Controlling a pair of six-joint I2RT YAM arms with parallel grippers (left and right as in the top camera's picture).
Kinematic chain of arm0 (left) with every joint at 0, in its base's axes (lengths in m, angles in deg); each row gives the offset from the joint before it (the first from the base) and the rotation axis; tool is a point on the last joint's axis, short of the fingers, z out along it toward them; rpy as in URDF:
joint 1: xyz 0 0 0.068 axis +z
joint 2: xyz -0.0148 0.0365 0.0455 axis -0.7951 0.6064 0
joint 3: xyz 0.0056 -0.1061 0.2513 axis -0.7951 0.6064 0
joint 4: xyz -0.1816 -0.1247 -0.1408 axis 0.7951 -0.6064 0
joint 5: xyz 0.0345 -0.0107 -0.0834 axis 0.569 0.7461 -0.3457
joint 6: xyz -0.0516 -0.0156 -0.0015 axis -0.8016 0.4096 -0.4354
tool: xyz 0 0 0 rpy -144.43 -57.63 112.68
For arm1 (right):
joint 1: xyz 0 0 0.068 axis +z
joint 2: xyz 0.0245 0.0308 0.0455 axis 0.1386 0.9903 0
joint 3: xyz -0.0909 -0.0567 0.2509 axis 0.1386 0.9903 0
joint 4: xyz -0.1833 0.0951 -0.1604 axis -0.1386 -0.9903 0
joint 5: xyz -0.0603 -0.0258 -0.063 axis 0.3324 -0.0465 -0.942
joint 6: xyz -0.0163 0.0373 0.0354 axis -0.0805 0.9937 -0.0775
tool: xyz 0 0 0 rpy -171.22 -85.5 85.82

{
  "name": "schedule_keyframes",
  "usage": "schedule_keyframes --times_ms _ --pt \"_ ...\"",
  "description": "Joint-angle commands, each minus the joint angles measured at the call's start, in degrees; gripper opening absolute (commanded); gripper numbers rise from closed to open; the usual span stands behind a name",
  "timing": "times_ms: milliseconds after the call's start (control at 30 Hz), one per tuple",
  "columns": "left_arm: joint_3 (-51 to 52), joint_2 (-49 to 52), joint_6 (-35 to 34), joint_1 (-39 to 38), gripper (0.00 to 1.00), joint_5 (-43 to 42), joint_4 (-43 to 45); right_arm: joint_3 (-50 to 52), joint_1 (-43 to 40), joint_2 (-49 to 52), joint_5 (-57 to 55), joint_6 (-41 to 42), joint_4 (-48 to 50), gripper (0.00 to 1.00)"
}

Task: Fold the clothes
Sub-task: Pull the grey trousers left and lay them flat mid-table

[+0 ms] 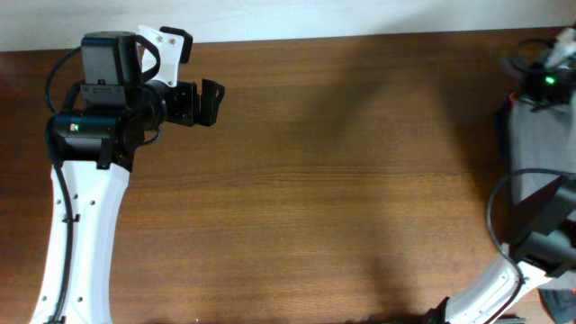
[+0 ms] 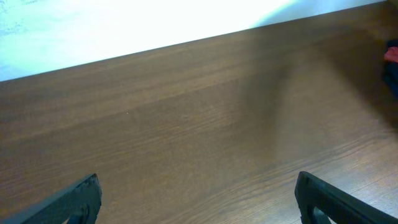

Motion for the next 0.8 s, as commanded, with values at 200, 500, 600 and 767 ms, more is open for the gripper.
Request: schedule_keyframes --times_ms 200,500,600,767 --pt "-1.55 -8.81 -0.74 -0.07 0.99 7.54 0.13 -1.86 22.69 -3.23 2.51 0.63 -2.27 0.04" --pt "-1.55 -18.01 -0.48 -0.07 0.99 10.64 0.15 -0.17 44.65 1.33 -2.45 2.27 -3.21 0.04" --pt "-1.55 -21.03 -0.07 -0.07 0.99 10.69 0.17 -0.13 53.66 6.16 -1.6 3.98 -2.82 0.04" --pt "-1.55 -22.77 -0.07 -0.07 0.99 10.88 0.31 -0.13 64.94 10.14 -1.2 3.96 -2.75 0.2"
